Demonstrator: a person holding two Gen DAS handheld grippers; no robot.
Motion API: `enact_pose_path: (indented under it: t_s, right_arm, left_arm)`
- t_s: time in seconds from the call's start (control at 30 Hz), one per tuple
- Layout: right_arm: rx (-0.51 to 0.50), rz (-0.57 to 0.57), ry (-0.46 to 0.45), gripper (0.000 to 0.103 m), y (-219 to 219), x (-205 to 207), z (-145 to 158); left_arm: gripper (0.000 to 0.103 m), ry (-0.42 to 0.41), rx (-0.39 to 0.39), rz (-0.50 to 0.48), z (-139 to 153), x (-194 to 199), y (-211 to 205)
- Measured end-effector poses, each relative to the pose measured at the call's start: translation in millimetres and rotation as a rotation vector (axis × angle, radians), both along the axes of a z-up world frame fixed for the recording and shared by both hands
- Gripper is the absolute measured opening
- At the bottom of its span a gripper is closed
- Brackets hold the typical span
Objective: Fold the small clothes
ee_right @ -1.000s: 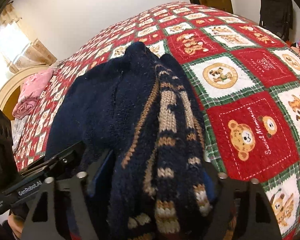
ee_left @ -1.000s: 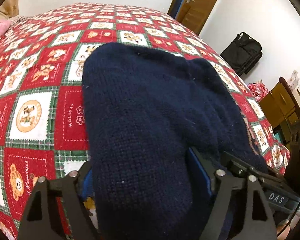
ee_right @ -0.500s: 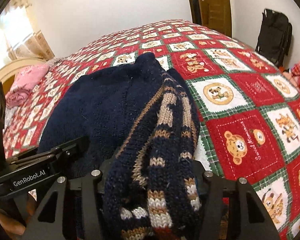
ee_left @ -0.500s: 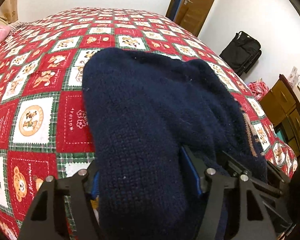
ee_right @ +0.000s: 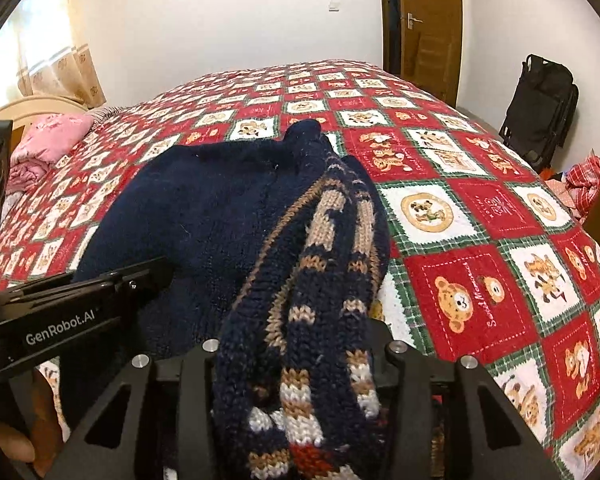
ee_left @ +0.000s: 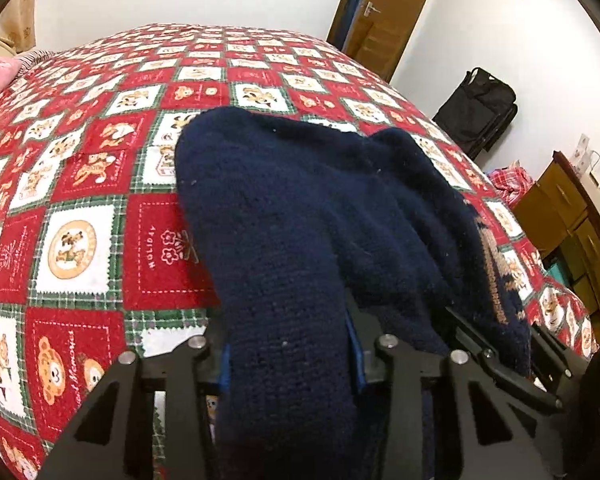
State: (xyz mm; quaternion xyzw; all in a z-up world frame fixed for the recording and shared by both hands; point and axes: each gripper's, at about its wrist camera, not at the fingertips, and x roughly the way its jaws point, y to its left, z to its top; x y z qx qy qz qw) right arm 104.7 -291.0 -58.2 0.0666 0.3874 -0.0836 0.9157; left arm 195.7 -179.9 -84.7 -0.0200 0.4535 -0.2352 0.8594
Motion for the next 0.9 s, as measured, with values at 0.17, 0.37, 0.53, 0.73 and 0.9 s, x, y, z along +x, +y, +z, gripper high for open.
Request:
enact_pose_path:
  t_s: [0.17,0.37,0.53,0.73,0.9]
  right_arm:
    - [0.027,0.025,-0.051,0.041,11,-15,21]
    - [0.064,0.051,-0.068,0.041,28,-26,33]
    - [0.117,0.049,-0.084,0.041,33,-35,40]
    - [0.13,0.053,-0.102,0.041,44,-49,46]
    - [0.122,0.079,-0.121,0.041,57,-53,57]
  left_arm:
    - [0.04,-0.042,-0.001,-0.001,11,-11,3]
    - [0.04,-0.075,0.008,0.0,23,-20,11]
    - [0.04,-0.084,0.007,0.005,28,-26,23]
    - [0.04,-0.101,0.006,-0.002,34,-38,31]
    - [0.04,-0.113,-0.006,0.005,41,-42,41]
